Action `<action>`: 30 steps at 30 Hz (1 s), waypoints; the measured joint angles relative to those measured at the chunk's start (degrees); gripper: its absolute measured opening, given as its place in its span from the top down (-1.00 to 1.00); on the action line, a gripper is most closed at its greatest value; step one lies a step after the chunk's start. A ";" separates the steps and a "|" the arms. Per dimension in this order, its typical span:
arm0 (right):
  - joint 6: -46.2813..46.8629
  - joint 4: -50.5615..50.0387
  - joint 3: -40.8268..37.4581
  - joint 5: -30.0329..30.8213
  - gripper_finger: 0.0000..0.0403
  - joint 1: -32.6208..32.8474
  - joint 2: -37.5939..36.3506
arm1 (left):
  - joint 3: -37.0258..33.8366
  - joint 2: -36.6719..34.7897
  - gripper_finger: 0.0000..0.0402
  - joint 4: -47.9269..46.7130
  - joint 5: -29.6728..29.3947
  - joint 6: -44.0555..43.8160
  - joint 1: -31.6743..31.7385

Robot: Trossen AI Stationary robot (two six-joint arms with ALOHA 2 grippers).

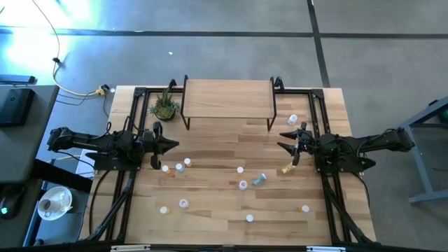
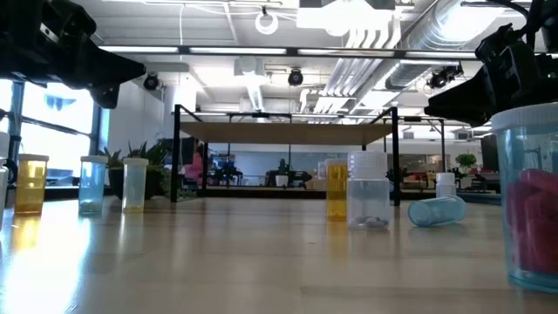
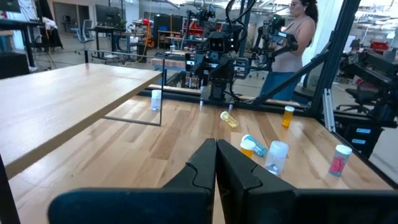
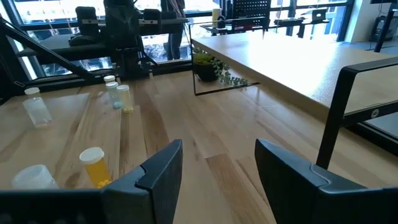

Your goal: Pick and place medicine bottles onto shelf by color

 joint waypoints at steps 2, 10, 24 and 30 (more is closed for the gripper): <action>0.00 0.00 0.00 0.00 0.04 0.00 0.00 | 0.00 0.00 1.00 0.00 -0.01 1.16 -0.02; 4.99 0.00 -0.02 -0.02 0.04 0.00 0.00 | -0.02 0.01 1.00 0.02 -0.19 2.76 -0.01; 10.51 0.17 -0.02 -0.15 0.04 -0.02 0.00 | -0.01 0.01 1.00 0.02 -0.19 2.84 -0.02; 10.99 0.20 -0.01 -0.17 0.04 -0.02 0.01 | -0.01 0.01 1.00 0.00 -0.19 2.00 -0.01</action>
